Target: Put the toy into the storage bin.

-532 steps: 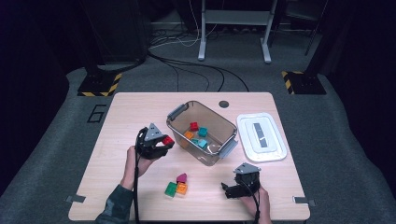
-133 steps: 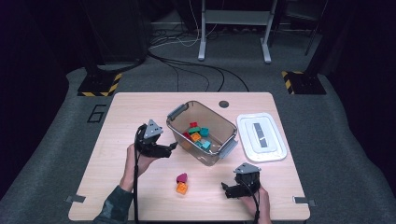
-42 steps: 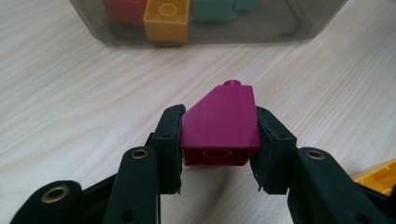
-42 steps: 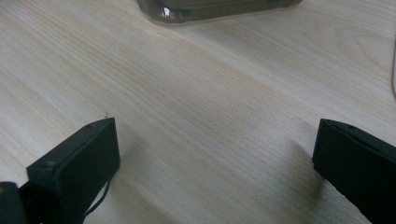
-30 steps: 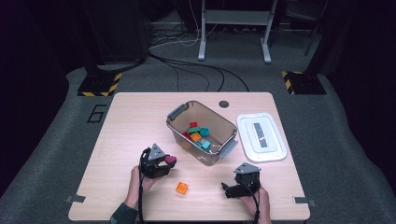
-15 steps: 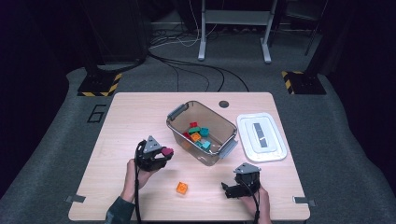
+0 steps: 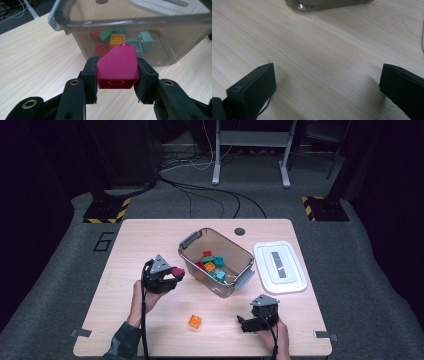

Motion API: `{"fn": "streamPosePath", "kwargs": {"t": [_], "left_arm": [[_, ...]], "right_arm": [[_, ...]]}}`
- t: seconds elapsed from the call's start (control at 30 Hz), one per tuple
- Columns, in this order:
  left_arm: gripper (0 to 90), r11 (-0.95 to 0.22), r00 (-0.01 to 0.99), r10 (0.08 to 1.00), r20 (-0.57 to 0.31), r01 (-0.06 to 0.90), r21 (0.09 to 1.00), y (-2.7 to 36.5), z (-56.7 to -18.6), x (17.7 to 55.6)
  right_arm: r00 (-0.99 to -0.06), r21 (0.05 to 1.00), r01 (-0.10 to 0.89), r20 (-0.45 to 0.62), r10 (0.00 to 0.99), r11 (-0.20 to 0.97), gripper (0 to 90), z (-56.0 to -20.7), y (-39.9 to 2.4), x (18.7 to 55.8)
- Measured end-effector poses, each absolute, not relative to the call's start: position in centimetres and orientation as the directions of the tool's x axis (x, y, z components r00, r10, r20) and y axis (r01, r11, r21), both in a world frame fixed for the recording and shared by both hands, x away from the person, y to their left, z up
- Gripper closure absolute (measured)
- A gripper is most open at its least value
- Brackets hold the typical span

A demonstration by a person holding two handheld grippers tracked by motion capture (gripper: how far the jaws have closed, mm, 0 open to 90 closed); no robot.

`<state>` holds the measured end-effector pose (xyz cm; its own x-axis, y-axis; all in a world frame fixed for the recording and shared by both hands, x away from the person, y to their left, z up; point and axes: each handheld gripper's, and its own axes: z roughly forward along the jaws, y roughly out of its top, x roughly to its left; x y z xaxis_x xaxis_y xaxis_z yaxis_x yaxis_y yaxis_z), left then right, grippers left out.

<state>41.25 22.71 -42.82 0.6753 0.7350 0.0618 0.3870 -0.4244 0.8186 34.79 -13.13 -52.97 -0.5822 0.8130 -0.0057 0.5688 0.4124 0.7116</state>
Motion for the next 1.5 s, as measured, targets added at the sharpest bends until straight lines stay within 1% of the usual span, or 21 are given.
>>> {"fn": "streamPosePath", "kwargs": {"t": [0.57, 1.0, 1.17, 1.3, 1.5], "left_arm": [[58.8, -0.440, 0.677, 0.727, 0.112, 0.335, 0.833, 22.0, -39.4, 42.8], [58.8, -0.435, 0.679, 0.726, 0.106, 0.335, 0.836, 20.8, -37.7, 45.6], [58.8, -0.446, 0.679, 0.725, 0.119, 0.332, 0.831, 20.1, -37.4, 46.5], [58.7, -0.445, 0.680, 0.726, 0.105, 0.347, 0.826, 19.5, -37.6, 47.6], [58.7, -0.464, 0.677, 0.728, 0.107, 0.372, 0.804, 18.6, -38.2, 49.3]], "right_arm": [[-0.585, 0.711, 0.567, -0.009, 0.811, 0.416, 0.0, -53.0, -13.2, 34.8], [-0.585, 0.711, 0.567, -0.009, 0.811, 0.416, 0.0, -53.0, -13.2, 34.8], [-0.585, 0.711, 0.567, -0.008, 0.811, 0.416, 0.0, -53.0, -13.2, 34.8], [-0.585, 0.711, 0.567, -0.009, 0.811, 0.416, 0.0, -53.0, -13.2, 34.8], [-0.585, 0.711, 0.567, -0.009, 0.811, 0.416, 0.0, -53.0, -13.2, 34.8]]}}
